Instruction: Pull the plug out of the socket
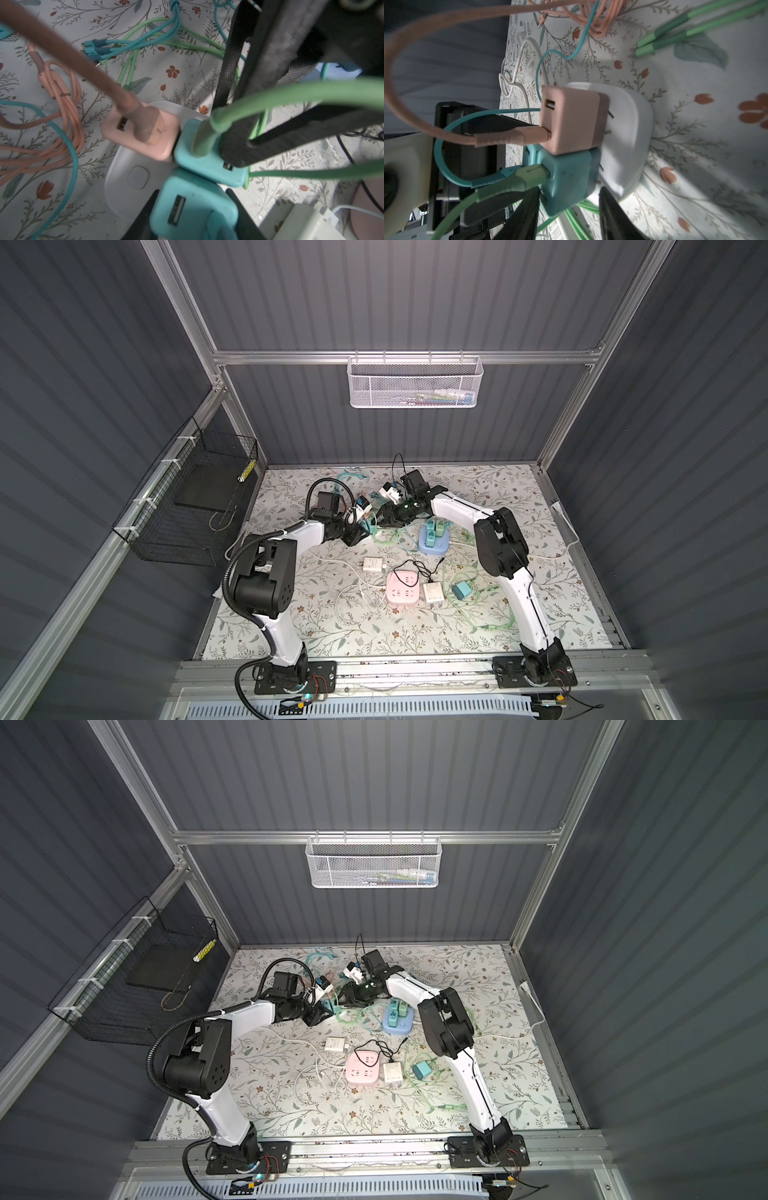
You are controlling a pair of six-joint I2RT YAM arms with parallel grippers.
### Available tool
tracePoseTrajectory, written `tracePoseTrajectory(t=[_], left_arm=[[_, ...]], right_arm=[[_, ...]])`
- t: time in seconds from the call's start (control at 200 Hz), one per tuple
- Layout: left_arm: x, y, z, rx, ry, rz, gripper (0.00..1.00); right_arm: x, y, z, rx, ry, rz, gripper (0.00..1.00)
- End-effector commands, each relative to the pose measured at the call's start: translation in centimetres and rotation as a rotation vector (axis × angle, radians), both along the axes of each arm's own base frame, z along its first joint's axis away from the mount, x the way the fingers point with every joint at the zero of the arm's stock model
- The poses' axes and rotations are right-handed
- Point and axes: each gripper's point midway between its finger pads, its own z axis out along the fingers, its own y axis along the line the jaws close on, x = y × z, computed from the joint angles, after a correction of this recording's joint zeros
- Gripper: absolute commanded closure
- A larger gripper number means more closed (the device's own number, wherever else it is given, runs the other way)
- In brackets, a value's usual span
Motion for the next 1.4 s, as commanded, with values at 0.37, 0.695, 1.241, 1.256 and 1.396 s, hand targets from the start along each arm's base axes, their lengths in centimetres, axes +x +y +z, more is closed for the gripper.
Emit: tracePoseTrajectory(t=[0.37,0.695,1.241,1.256,1.396], left_arm=[[-0.7,-1.5,2.5,-0.044,-0.044,-0.060,0.77],[-0.2,-2.3,5.2,-0.109,-0.081,-0.060,0.91],[1.1,-2.8,7.6,-0.163,-0.120,-0.029,0.95],[1.0,-2.8,7.6,-0.156,-0.123,-0.030,0.95],[0.5,-2.7,7.3,-0.069,-0.172,-0.039,0.95]], right_arm=[[-1.1,0.0,-3.0,-0.067,0.071,-0.005,0.61],[-2.9,-0.8,-5.3,-0.179,0.079,0.011,0.69],[-4.3,-2.0,-6.9,-0.256,0.084,0.020,0.75],[-4.3,-2.1,-6.9,-0.258,0.082,0.020,0.75],[-4.3,-2.2,-7.2,-0.270,0.085,0.011,0.76]])
